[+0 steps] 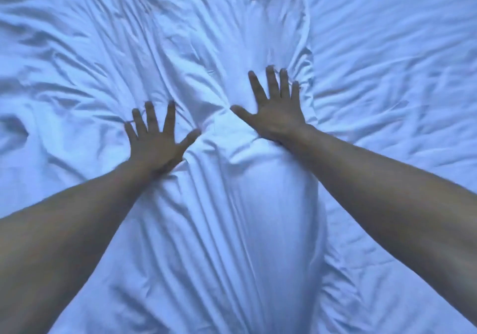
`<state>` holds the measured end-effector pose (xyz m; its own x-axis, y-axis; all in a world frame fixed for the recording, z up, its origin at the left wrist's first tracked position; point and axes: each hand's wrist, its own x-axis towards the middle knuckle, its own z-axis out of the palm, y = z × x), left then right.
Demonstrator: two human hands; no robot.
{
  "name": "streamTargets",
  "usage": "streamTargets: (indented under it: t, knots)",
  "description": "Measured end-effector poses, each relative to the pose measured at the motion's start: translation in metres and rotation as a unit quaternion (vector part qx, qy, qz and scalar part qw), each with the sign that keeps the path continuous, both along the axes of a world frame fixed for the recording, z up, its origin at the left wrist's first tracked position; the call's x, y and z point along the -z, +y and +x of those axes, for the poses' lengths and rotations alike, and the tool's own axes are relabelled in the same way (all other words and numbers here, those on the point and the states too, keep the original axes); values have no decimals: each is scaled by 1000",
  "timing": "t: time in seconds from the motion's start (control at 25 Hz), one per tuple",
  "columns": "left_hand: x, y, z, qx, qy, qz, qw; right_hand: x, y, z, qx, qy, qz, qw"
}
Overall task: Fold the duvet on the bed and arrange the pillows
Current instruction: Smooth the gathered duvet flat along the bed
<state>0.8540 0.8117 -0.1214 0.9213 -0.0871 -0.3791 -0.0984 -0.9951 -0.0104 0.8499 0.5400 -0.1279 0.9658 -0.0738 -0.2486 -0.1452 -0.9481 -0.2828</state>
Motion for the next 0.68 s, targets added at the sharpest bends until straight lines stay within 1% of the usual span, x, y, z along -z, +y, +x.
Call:
streamTargets:
  t: [0.04,0.08,0.12,0.2,0.24,0.28,0.32,0.36,0.4,0.44,0.52,0.56,0.68]
  knots:
    - [-6,2,-39,8,2,-9,1000,-7,3,-35,4,9,6,1000]
    - [-12,2,-78,12,32,-17,999,-15,6,-72,9,34,17,999]
    - [-13,5,-121,19,82,-16,996,-22,10,-114,22,60,29,998]
    - [-30,10,-220,33,162,-7,986,-35,24,-223,56,103,27,993]
    - [-41,12,-266,37,174,-2,984,-38,33,-286,60,127,11,990]
    - [-48,15,-304,50,187,7,981,-40,43,-347,58,141,-7,988]
    - [-50,19,-331,52,223,21,973,-36,50,-396,49,166,-10,985]
    - [-47,21,-345,42,259,32,964,-27,56,-427,37,194,-10,980]
    - [-44,18,-349,24,284,36,958,-18,61,-438,40,201,-11,979]
    - [-34,14,-346,8,279,33,960,-7,64,-433,54,198,-10,979]
    - [-10,11,-335,-3,233,30,972,15,72,-416,74,183,-42,979]
    - [-3,7,-332,-7,216,27,976,16,74,-408,70,183,-61,979]
    - [1,5,-341,-19,210,12,977,14,79,-417,56,188,-91,976]
